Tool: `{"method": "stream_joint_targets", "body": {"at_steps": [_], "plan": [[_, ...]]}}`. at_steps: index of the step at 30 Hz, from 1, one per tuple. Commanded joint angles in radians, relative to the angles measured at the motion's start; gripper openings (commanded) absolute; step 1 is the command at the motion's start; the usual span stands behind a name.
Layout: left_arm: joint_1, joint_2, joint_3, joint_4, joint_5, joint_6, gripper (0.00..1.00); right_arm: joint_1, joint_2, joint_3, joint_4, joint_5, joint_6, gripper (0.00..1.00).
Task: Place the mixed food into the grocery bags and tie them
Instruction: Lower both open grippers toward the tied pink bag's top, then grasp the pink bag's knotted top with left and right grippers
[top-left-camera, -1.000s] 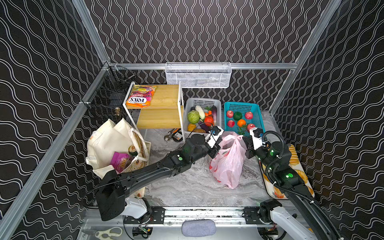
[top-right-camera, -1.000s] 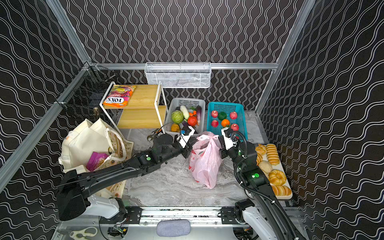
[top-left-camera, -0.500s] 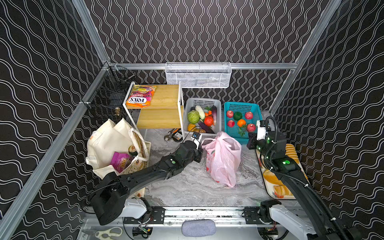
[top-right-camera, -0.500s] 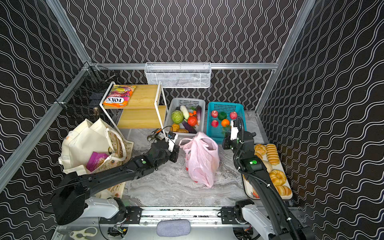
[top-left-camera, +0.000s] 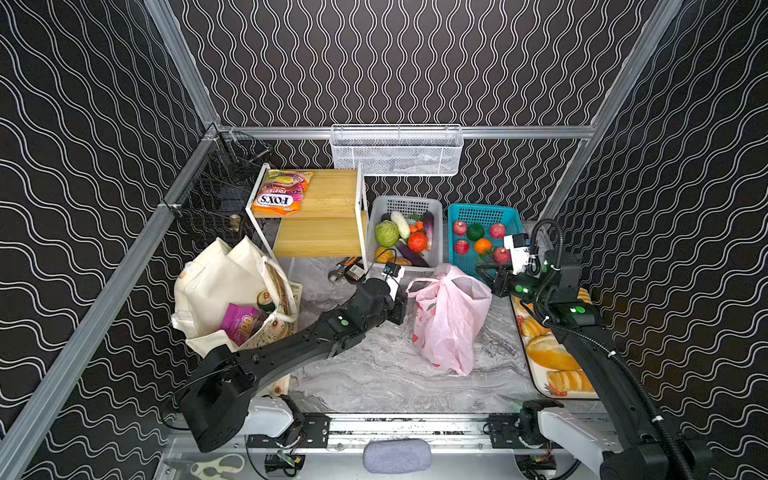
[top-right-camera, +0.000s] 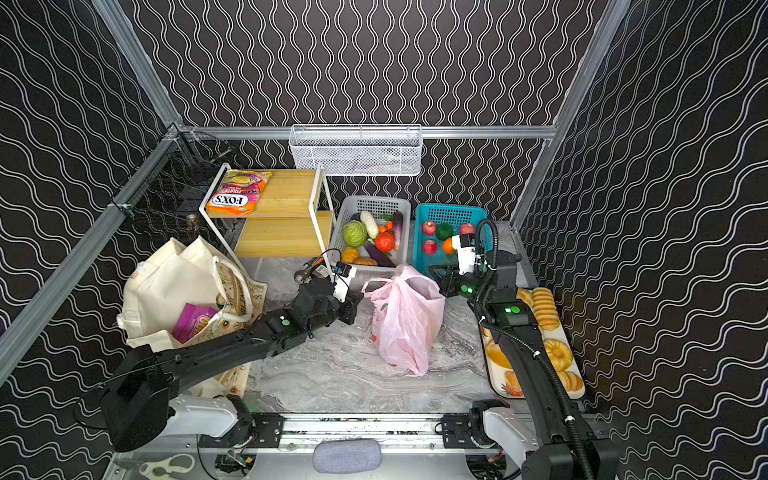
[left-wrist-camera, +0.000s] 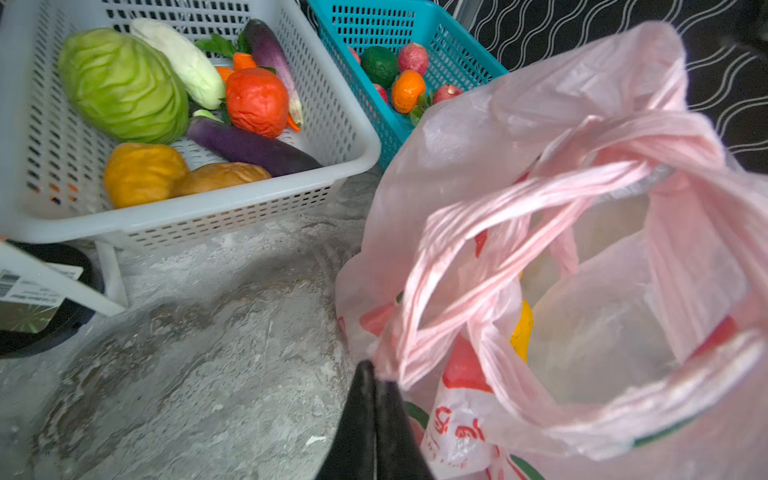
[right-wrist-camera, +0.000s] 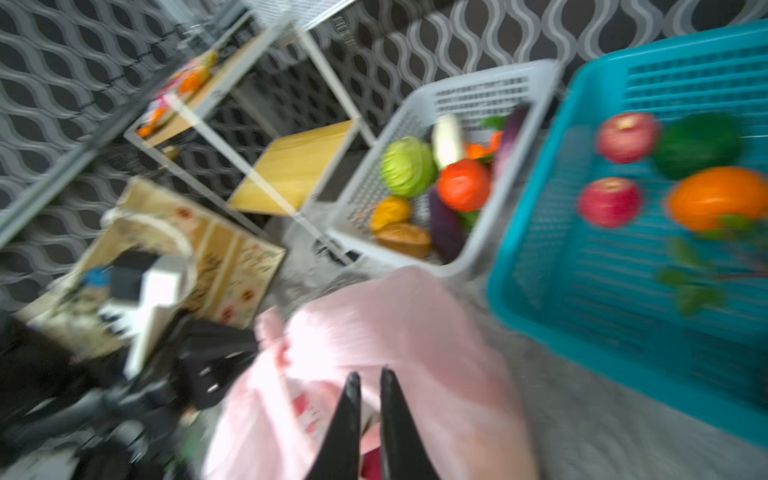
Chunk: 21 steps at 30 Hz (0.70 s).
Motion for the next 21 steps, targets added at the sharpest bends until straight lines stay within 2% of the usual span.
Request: {"method": "stream_joint_targets", "body": {"at_steps": [1, 4, 8, 12, 16, 19, 21], "plan": [[0.002, -0.003, 0.027, 0.016, 0.046, 0.029, 0.33, 0.001, -0.020, -0.010, -0.017, -0.162, 0.014, 0.14], [0.001, -0.024, 0.052, -0.020, 0.014, 0.033, 0.57, 0.002, -0.017, -0.001, -0.092, -0.151, -0.012, 0.14], [0.001, -0.077, 0.057, -0.022, -0.011, 0.065, 0.72, 0.003, -0.005, -0.008, -0.125, -0.146, -0.008, 0.17], [0.002, -0.122, 0.063, -0.007, -0.010, 0.090, 0.78, 0.003, 0.003, -0.012, -0.113, -0.131, 0.000, 0.18], [0.002, -0.114, 0.133, -0.024, 0.058, 0.098, 0.82, 0.005, 0.011, -0.011, -0.102, -0.137, 0.009, 0.18], [0.004, -0.041, 0.261, -0.100, 0.173, 0.095, 0.87, 0.007, 0.012, -0.011, -0.102, -0.134, 0.013, 0.18], [0.010, 0.050, 0.420, -0.293, 0.257, 0.077, 0.88, 0.008, 0.010, -0.011, -0.103, -0.123, 0.020, 0.18]]}}
